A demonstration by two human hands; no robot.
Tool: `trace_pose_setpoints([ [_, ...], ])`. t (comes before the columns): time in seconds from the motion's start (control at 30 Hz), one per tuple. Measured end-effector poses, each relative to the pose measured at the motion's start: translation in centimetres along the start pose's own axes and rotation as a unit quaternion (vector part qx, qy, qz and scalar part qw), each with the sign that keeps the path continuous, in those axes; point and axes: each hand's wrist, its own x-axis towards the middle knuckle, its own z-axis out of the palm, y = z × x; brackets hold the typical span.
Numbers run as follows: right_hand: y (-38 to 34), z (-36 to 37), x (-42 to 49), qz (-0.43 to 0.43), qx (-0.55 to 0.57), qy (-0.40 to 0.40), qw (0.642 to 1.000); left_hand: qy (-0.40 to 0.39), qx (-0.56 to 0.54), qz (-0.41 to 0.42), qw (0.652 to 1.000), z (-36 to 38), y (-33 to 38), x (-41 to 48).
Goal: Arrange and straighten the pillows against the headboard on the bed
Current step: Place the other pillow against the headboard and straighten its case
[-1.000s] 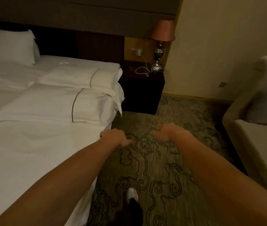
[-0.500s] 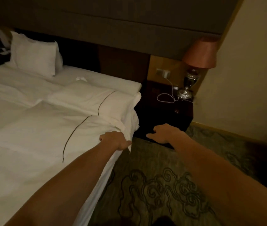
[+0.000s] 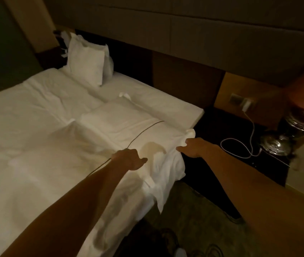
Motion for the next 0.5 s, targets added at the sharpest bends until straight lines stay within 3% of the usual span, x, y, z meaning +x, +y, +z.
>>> trace_pose_setpoints([
  [0.27, 0.1, -5.0, 11.1, -0.010, 0.000, -0.016, 1.000, 0.022, -0.022, -0.089, 0.996, -7.5, 0.0, 11.5],
  [0.5, -1.1, -5.7, 21.5, 0.075, 0.191, -0.048, 0.978, -0.003, -0.005, -0.084, 0.996, -11.1, -0.7, 25.4],
])
